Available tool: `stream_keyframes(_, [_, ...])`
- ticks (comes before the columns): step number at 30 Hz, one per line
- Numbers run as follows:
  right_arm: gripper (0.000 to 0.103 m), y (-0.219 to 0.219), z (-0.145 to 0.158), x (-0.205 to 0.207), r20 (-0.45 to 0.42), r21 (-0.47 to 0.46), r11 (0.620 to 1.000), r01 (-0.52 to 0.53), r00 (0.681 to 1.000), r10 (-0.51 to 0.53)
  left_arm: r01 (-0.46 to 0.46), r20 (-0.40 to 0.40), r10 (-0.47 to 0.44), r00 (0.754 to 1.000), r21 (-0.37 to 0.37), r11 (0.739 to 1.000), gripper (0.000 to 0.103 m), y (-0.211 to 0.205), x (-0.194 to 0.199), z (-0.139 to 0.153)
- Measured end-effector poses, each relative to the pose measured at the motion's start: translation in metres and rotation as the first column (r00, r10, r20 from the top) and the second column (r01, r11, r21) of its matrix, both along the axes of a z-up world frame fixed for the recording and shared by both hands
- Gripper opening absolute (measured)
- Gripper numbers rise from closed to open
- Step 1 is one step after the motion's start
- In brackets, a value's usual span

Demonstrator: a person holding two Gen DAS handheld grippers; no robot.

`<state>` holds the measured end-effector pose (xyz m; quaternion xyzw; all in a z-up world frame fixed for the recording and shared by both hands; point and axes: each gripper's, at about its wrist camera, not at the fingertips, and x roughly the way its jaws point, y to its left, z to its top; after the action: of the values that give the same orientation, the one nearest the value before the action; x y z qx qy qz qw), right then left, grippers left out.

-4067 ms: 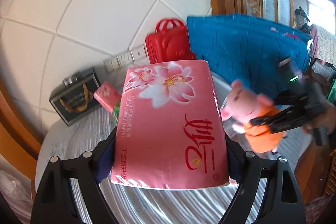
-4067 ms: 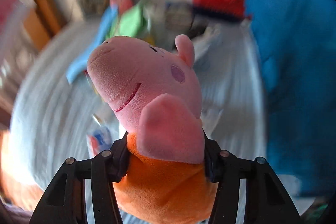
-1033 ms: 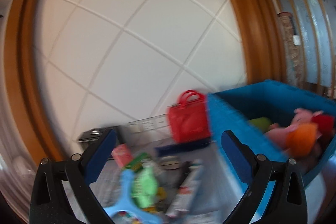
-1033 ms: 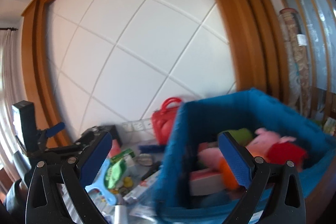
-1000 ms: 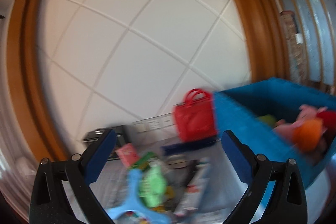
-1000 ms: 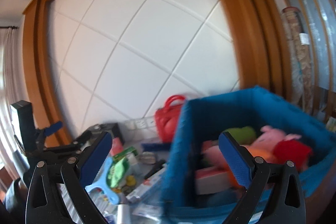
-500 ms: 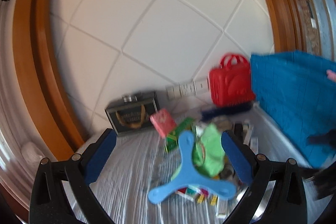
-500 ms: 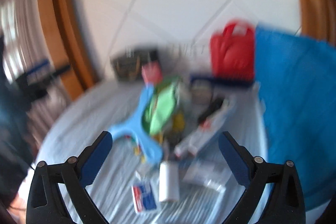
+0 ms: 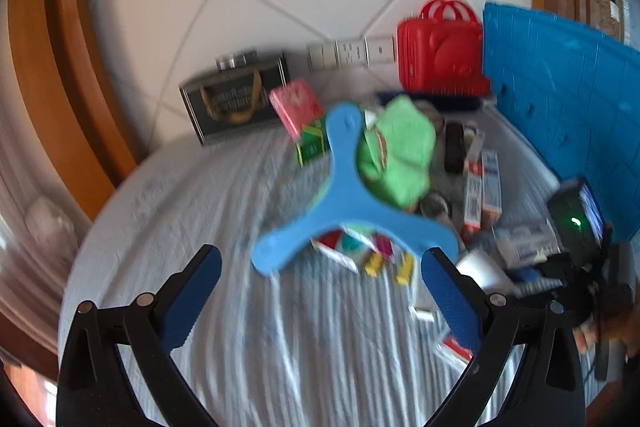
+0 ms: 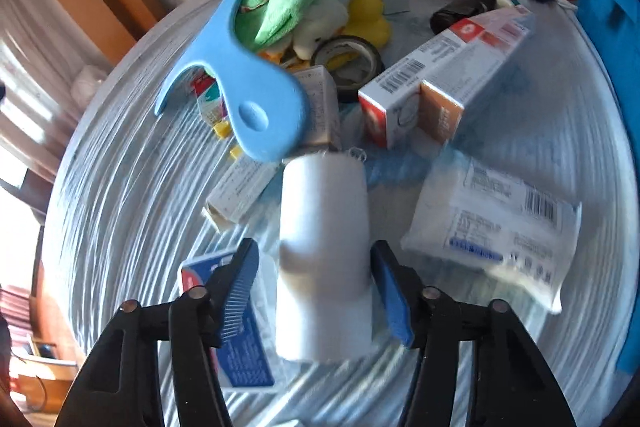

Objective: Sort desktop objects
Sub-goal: 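Grasp the white tube roll with the right gripper while the left gripper grasps the floss box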

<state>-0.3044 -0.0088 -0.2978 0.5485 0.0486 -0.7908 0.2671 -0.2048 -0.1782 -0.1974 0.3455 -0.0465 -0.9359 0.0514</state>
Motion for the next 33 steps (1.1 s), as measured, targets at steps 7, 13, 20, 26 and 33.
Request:
stream_keyframes(7, [0.045,0.026,0.020,-0.001,-0.034,-0.010,0.999,-0.053,0.998,0.052,-0.051,0.153,0.033,0.988,0.113,0.992,0.102,0.046,0.004,-0.057])
stream_keyframes(13, [0.045,0.080,0.083,0.004,-0.116,-0.041,0.996,-0.085,0.990,0.080,-0.117,0.209,0.075,0.975,0.195,0.974,0.102,0.086,-0.002,-0.089])
stream_keyframes(20, [0.045,0.111,0.101,0.012,-0.113,-0.081,0.992,-0.099,0.990,0.089,-0.218,0.298,0.146,0.943,0.226,0.949,0.096,0.095,-0.010,-0.127])
stream_keyframes(26, [0.045,0.106,0.074,0.030,-0.097,-0.102,0.992,-0.077,0.993,0.067,-0.119,0.299,0.062,0.952,0.174,0.978,0.061,0.101,-0.014,-0.138])
stream_keyframes(33, [0.045,0.099,0.088,0.044,-0.161,-0.106,0.994,-0.042,0.987,0.024,-0.004,0.221,-0.028,0.975,0.144,0.990,0.061,0.091,-0.008,-0.095])
